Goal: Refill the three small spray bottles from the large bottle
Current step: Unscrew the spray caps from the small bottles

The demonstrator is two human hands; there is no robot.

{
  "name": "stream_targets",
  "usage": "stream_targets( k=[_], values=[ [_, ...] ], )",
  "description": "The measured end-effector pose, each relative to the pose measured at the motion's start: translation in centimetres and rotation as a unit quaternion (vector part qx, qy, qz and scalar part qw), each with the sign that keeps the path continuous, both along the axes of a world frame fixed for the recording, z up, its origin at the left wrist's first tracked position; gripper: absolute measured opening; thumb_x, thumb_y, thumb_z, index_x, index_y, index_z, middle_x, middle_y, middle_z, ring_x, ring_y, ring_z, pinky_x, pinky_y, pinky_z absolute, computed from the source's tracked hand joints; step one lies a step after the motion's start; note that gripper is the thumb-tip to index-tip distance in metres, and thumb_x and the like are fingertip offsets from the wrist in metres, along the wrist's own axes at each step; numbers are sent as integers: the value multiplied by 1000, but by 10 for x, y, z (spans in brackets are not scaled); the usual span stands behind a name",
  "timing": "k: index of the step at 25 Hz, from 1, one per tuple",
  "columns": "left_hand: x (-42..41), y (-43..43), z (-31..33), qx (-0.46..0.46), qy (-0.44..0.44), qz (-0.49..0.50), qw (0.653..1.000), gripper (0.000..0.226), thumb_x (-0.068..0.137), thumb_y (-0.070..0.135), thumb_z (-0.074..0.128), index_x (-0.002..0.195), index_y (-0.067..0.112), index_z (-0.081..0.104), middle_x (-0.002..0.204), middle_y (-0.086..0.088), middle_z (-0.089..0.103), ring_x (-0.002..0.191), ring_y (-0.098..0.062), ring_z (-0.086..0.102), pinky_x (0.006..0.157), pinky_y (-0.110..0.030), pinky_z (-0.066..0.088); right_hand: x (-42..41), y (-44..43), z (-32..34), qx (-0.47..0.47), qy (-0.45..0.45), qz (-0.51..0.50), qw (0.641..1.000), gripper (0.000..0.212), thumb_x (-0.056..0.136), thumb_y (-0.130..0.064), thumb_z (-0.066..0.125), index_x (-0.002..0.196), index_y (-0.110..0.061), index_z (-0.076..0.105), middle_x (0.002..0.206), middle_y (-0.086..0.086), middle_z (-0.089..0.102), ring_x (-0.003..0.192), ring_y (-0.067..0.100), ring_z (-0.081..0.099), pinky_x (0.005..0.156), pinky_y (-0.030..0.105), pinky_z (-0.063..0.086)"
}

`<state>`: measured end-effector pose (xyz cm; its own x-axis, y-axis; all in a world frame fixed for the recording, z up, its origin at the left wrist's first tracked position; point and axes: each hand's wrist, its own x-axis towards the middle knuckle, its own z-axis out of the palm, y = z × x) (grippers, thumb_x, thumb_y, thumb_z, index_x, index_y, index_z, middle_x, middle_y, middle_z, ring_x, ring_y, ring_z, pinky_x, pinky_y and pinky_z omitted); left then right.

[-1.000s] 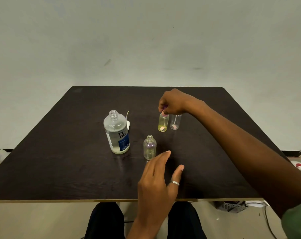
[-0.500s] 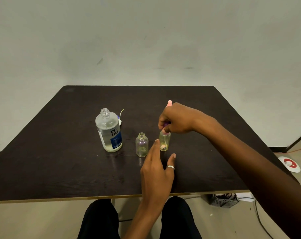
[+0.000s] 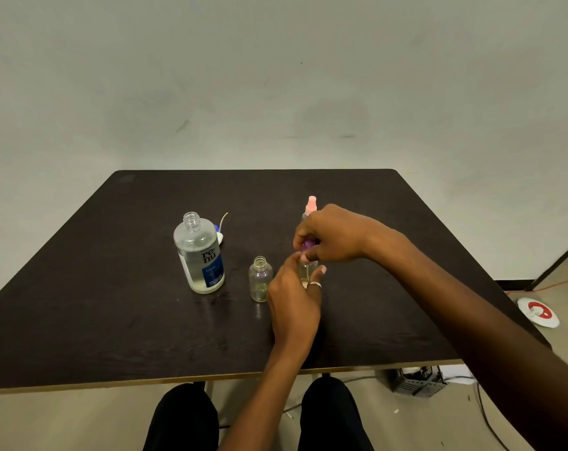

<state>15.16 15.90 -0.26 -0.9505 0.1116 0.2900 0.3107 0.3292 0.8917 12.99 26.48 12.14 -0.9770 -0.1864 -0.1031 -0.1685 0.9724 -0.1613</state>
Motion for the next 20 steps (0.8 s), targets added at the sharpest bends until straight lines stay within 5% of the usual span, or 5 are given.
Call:
stream_targets(
  k=[4, 8, 13, 16, 20],
  values=[
    [-3, -2, -2, 10, 2, -10, 1000, 33, 88, 34, 73, 119, 25, 64, 96, 18, 65, 83, 7, 60, 74, -8, 48, -3, -5, -6, 52, 43, -59, 996, 37, 89, -47, 62, 79, -12, 70, 71, 3, 66, 63, 15, 64, 65, 28, 54],
    [-4, -5, -3, 15, 4, -11, 1000, 34, 87, 35, 74, 118, 24, 64, 93, 22, 60, 80, 15, 55, 68, -1, 43, -2, -12, -9, 83, 48, -51, 994, 29, 93, -34, 61, 84, -7, 67, 78, 8, 67, 65, 16, 65, 66, 26, 54],
    [-6, -6, -7, 16, 12, -20, 1000, 38, 88, 32, 73, 124, 24, 63, 102, 15, 66, 90, 2, 62, 71, -2, 43, 4, -10, -4, 52, 18, -7, 998, 10, 91, -17, 63, 95, -12, 71, 89, 0, 68, 78, 13, 65, 70, 17, 45],
    [-6, -6, -8, 16, 14, -21, 1000, 37, 88, 34, 73, 122, 23, 63, 100, 13, 66, 86, 2, 61, 70, -5, 47, 7, -6, 3, 22, -8, 34, 999, 19, 88, -9, 64, 105, -17, 70, 98, -6, 66, 90, 8, 62, 75, 14, 40],
    [-7, -5, -10, 21, 28, -16, 999, 34, 88, 36, 72, 119, 24, 64, 98, 15, 67, 86, 2, 62, 73, -9, 50, 2, -1, 2, 47, 40, -18, 998, 23, 87, -36, 68, 100, -17, 69, 93, -6, 67, 80, 8, 61, 70, 23, 45]
  ],
)
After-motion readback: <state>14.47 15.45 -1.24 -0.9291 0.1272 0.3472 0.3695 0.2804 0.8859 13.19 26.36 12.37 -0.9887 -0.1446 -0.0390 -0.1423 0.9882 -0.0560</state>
